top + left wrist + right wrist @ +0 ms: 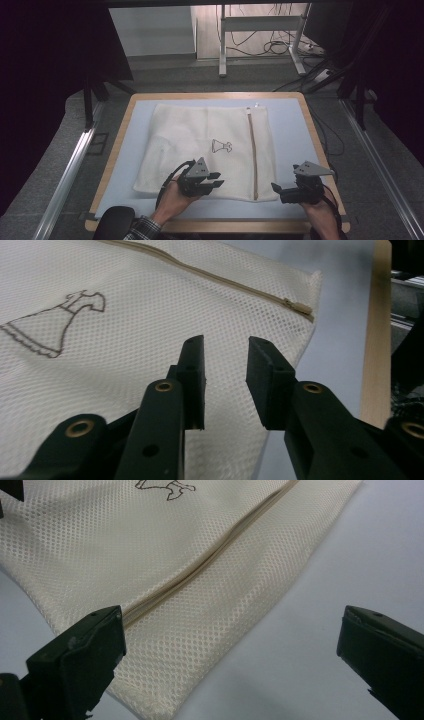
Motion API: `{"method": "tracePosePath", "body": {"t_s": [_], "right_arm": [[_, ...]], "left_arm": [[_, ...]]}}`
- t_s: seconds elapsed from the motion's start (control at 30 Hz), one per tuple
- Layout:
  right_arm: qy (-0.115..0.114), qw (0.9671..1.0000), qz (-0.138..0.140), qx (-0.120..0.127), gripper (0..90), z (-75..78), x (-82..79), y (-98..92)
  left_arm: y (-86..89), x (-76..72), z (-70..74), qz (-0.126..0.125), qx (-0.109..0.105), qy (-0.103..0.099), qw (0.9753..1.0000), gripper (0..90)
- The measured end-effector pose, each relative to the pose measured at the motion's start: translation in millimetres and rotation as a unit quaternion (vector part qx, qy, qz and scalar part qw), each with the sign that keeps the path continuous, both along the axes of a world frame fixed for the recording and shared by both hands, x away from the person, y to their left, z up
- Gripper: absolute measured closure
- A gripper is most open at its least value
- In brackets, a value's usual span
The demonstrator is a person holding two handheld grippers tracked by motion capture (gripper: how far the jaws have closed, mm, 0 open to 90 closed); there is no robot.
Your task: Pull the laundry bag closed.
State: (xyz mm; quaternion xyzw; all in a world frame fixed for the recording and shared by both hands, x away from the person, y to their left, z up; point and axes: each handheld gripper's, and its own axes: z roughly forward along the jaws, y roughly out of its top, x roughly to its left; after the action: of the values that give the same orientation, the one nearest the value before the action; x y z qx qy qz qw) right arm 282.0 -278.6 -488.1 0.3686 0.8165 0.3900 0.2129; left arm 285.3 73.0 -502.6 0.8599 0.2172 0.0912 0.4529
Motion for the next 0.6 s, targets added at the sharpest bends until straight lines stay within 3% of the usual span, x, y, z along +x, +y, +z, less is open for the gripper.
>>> {"method": "tracePosePath", "body": {"t_s": [0.17,0.47,0.6], "right_arm": [[0.000,1.0000,0.000,-0.001,0.0,-0.2,0.1,0.1],[0.002,1.0000,0.001,-0.004,0.0,-0.6,0.3,0.8],[0.002,1.0000,0.001,-0.005,0.0,-0.7,0.4,0.8]], "left_arm": [[-7.7,3.8,-1.1,-0.014,-0.019,0.031,0.9992,73.0],[-18.2,5.8,-1.4,-0.028,-0.021,0.036,0.9987,89.1],[-23.1,8.1,-2.1,-0.026,-0.022,0.043,0.9985,89.7]]}}
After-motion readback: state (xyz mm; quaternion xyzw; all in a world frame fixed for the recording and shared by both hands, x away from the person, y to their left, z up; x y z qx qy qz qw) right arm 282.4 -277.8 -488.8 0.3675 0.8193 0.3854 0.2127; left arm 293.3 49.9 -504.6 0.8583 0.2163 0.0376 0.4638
